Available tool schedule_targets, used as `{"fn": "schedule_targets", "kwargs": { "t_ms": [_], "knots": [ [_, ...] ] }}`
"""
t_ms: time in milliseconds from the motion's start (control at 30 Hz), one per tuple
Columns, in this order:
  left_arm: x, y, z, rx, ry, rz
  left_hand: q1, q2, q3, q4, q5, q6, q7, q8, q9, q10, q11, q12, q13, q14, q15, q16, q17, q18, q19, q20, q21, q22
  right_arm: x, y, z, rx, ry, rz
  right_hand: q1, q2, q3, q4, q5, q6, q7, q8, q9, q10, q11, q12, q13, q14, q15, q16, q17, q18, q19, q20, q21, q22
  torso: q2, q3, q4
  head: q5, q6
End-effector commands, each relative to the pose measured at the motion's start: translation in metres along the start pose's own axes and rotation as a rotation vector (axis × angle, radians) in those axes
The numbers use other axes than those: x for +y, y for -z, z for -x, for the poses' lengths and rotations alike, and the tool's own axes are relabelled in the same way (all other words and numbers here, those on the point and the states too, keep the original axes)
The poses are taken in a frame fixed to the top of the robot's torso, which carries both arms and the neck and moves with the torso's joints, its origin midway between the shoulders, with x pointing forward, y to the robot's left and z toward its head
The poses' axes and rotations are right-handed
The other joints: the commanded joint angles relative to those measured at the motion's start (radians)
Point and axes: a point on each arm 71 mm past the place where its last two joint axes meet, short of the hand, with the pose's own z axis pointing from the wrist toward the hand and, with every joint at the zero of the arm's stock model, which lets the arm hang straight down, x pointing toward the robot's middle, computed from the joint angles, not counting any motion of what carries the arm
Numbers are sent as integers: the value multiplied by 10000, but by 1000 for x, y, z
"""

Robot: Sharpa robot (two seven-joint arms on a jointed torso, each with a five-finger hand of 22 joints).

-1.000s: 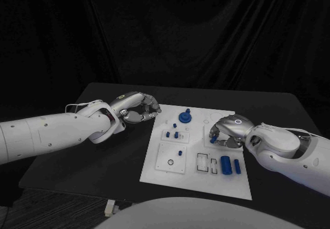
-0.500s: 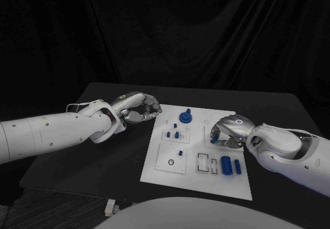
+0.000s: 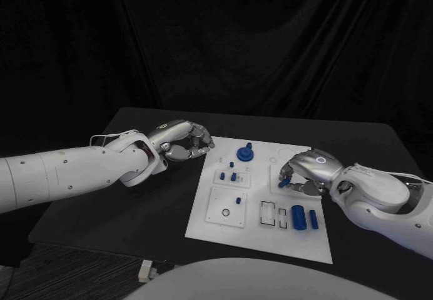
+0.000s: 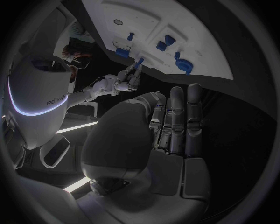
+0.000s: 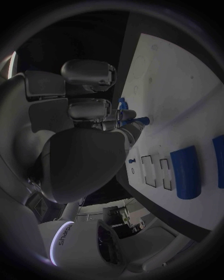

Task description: Assemble the parts on the task board

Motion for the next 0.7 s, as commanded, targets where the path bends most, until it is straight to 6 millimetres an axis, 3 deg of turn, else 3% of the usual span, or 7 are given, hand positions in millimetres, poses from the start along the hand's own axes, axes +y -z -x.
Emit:
{"fn": "schedule_targets", "kwargs": {
  "t_ms": [33, 433, 600, 700],
  "knots": [
    [-1, 0, -1, 57, 80, -41, 116, -1, 2, -38, 45, 36, 50, 42, 15, 53, 18, -40, -16, -21, 58, -66, -16, 70, -77, -8, -29, 393, -1, 2, 13, -469, 22, -141, 78, 7, -8, -48, -40, 87, 48, 90, 505, 83, 18, 14, -5, 393, -61, -38, -1, 33, 58, -58, -38, 1971, -6, -1, -4, 7, -2],
    [-1, -1, -1, 55, 77, -34, 125, -2, 0, -47, 53, 47, 56, 50, 19, 47, 19, -48, -28, -26, 60, -69, -19, 72, -93, -8, -43, 389, 1, 7, 53, -999, 243, -153, 98, 4, 24, -46, -132, 83, 72, 81, 556, 171, 24, 14, -12, 365, -45, -98, -100, 48, 20, -50, -118, 1948, 1, 3, 2, 41, -2],
    [-1, -1, -2, 63, 82, -37, 125, -2, 0, -47, 53, 47, 56, 50, 19, 47, 19, -48, -28, -26, 60, -69, -19, 72, -93, -8, -43, 389, 12, 4, 63, -1081, -100, 90, 111, 5, 44, -45, -147, 87, 95, 74, 581, 236, 25, 19, -13, 365, -15, -96, -89, 48, 15, -39, -127, 1946, -1, 2, 8, 84, -2],
    [0, -1, -2, 73, 83, -30, 125, -2, 0, -47, 53, 47, 56, 50, 19, 47, 19, -48, -28, -26, 60, -69, -19, 72, -93, -8, -43, 389, 25, -2, 65, -990, -207, 448, 109, 16, 74, -28, -116, 45, 129, 38, 597, 251, 45, -9, -29, 361, 61, -109, -109, 49, 1, 0, -158, 1938, -12, -1, 3, 184, -2]
  ]
}}
